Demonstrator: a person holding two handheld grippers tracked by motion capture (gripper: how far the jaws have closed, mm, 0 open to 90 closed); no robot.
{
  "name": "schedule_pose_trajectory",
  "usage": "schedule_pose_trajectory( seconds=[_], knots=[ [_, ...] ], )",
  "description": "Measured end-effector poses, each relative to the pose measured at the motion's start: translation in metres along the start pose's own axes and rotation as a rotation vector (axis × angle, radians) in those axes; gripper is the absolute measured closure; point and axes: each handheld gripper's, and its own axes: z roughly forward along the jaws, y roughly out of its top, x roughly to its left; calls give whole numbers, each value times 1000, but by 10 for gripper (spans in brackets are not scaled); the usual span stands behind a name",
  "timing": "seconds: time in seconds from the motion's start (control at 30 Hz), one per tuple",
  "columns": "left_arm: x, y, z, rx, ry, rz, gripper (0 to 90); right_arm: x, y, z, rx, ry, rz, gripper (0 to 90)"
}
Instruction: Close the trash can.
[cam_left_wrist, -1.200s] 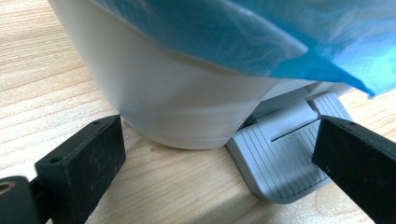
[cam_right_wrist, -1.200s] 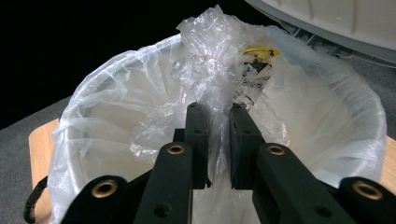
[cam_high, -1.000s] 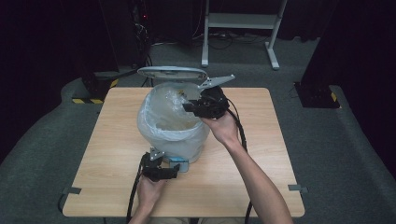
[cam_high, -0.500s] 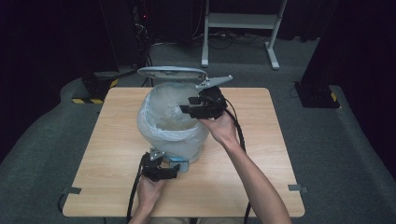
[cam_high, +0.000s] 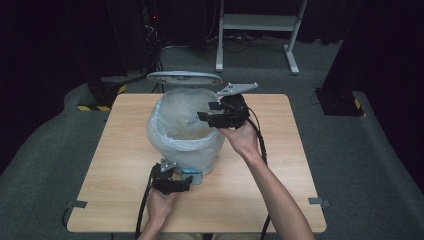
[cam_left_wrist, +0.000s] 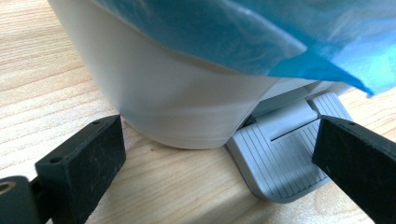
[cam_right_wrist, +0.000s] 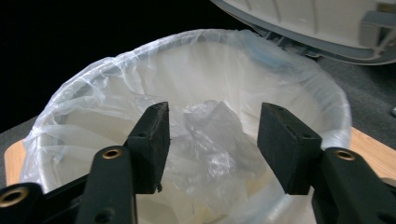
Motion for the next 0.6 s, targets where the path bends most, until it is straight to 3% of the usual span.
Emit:
schedule_pose_trajectory(
  seconds=[0.17,0.23,0.3,0.43,0.53,0.6],
  knots=[
    [0,0,0,0,0,0,27,-1,-5,-6,-16,-1,-11,615],
    [0,0,0,0,0,0,27,-1,-7,-7,-10,15,-16,710],
    [0,0,0,0,1,1,27,0,-8,-5,10,16,-28,748],
    [0,0,0,0,0,0,27,2,-9,3,41,19,-36,744],
    [0,0,0,0,1,0,27,4,-11,8,59,16,-31,653],
    [0,0,0,0,0,1,27,4,-11,6,41,18,-22,601]
  ],
)
